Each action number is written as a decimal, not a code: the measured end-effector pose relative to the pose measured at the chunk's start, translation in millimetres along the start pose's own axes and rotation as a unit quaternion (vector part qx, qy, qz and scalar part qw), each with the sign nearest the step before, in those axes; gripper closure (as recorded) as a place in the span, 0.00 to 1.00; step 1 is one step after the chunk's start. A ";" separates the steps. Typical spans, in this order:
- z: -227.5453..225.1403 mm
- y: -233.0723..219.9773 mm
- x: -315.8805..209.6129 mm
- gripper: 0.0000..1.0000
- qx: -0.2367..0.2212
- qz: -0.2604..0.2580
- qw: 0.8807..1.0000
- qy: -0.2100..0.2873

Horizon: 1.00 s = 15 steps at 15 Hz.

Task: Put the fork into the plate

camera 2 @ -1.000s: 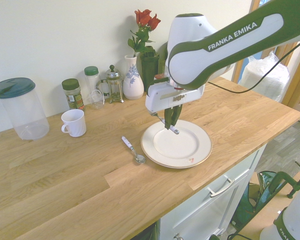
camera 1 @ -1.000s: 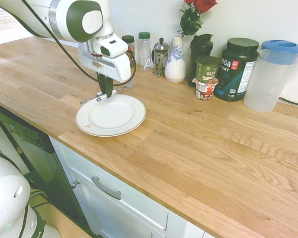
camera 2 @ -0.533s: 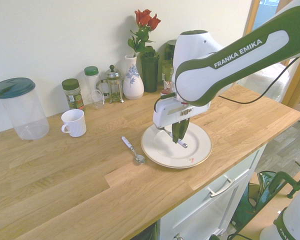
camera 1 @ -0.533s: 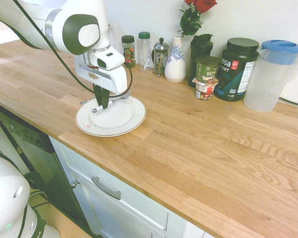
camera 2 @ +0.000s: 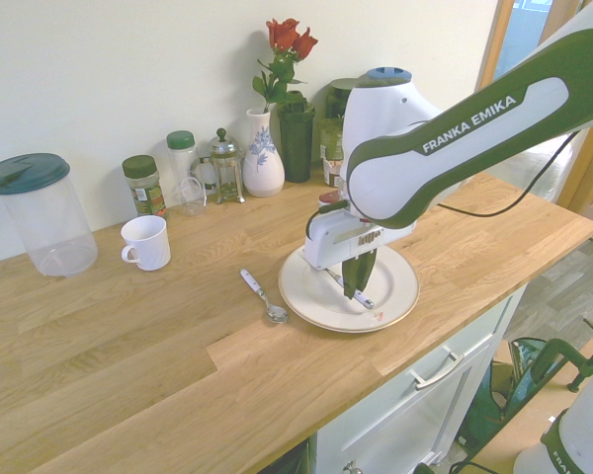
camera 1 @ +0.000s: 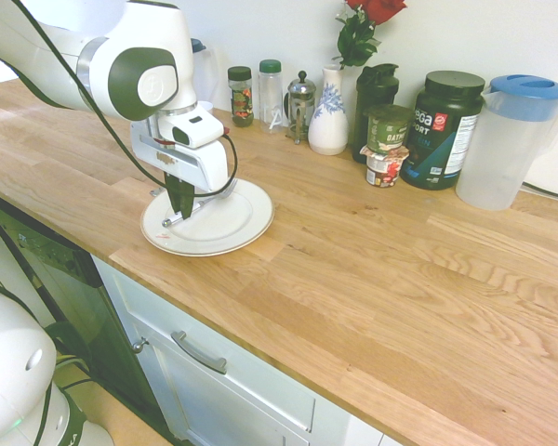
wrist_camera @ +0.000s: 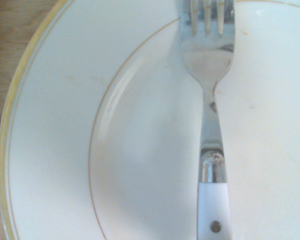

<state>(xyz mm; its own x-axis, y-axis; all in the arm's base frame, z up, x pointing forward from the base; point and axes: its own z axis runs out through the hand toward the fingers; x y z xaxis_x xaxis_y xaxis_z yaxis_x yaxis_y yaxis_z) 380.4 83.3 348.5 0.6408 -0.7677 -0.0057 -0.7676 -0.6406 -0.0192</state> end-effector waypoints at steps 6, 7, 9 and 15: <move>6.9 2.4 -6.3 0.00 -0.008 -0.007 1.000 -0.002; 6.9 2.3 -6.3 0.00 -0.008 -0.008 1.000 -0.002; 6.9 2.3 -6.3 0.00 -0.008 -0.009 1.000 -0.002; 7.6 2.2 -5.4 0.00 -0.009 -0.013 1.000 -0.003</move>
<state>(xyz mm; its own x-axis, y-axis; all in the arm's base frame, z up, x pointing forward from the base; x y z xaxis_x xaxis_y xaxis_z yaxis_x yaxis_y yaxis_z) 375.4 86.2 340.8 0.6599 -0.7513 -0.0118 -0.7513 -0.6599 -0.0022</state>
